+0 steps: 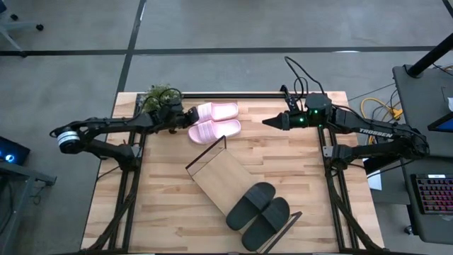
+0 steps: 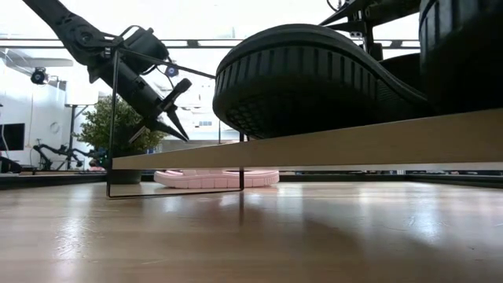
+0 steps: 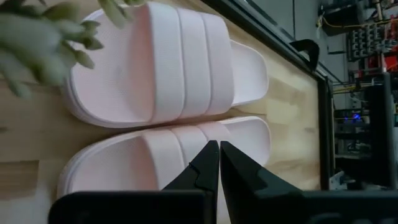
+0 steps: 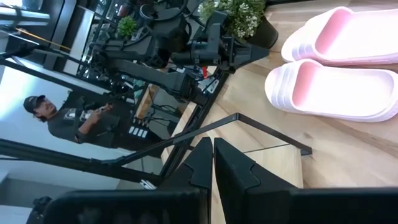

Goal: Pick and place slides into the shelf
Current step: Put the bottom pink slipper on the shelf beside the black slipper

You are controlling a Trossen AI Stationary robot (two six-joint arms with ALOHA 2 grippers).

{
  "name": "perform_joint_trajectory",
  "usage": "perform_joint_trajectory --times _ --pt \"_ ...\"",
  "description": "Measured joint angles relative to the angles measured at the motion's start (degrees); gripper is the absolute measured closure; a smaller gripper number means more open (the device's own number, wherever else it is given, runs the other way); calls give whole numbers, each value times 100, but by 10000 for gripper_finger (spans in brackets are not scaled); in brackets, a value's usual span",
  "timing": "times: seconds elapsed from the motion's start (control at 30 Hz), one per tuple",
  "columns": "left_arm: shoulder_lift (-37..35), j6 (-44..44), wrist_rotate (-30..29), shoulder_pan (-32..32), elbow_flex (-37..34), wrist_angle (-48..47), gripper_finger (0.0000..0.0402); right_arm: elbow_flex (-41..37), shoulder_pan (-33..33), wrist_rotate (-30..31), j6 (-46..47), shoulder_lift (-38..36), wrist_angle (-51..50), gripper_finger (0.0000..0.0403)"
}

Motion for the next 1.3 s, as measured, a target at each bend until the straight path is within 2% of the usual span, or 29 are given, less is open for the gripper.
perform_joint_trajectory --times 0.43,0.63,0.8,1.3 --pt "304 -2 -6 0 50 820 402 0 1 0 20 2 17 394" --pt "313 -42 456 -64 70 820 402 0 2 0 15 2 18 394" --pt "113 4 276 -247 72 385 402 -1 0 0 11 2 18 394" --pt "24 -149 28 -615 17 -32 402 -2 2 0 -34 2 16 394"
